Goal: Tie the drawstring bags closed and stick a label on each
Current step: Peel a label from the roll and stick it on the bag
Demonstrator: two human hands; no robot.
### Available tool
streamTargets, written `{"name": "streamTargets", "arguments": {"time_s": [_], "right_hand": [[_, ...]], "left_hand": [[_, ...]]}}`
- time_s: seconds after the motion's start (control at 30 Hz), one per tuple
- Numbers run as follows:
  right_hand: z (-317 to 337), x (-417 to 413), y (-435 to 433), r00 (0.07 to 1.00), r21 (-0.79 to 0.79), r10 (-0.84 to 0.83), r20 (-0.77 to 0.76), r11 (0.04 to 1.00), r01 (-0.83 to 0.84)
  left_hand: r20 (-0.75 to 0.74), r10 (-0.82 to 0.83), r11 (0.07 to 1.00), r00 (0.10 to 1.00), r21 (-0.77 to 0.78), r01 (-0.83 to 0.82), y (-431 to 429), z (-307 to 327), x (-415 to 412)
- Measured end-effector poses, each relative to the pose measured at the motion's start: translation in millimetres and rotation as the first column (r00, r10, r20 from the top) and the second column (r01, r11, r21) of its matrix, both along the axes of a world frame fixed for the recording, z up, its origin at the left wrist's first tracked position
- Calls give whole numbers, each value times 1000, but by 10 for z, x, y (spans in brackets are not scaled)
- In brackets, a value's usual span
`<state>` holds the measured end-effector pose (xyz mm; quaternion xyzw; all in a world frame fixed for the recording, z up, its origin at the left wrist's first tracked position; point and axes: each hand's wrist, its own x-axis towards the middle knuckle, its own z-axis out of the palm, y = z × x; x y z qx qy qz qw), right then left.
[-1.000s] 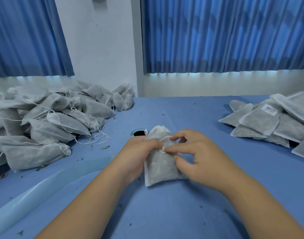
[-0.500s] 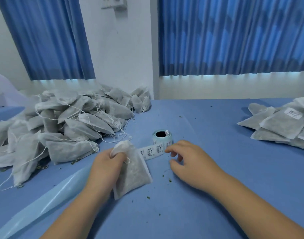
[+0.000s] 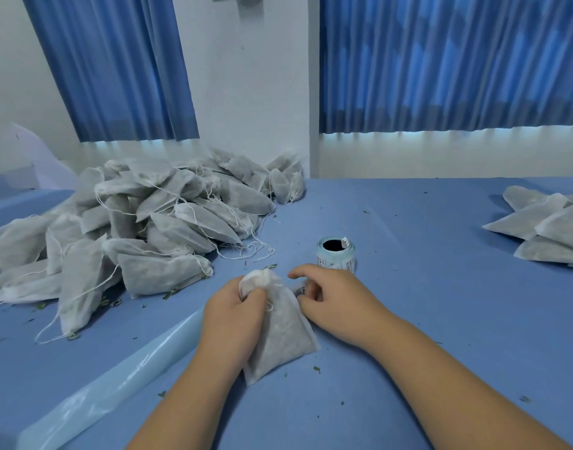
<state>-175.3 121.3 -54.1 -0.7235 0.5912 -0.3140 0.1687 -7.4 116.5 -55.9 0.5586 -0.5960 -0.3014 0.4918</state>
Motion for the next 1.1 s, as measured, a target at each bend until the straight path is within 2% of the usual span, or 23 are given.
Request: {"name": "streamTargets", "arguments": {"time_s": [0.2,0.47,0.73,1.1], "right_hand": [[-26,-9,26,995,-66,-12,97,998,18],[1,55,49,994,-90,-99,54,991,103],[8,92,83,994,-115,-109,1,987,109],[6,149,90,989,-104,-142,48,984,146]], "left_hand": [[-36,-24,999,999,-30,23,50,7,-2],[28,-56,994,998,-93,58,80,-11,-18],[52,-67,992,996,-103,72,77,-16,-28],[69,-79,989,994,-117,87,90,-12,-40]]}}
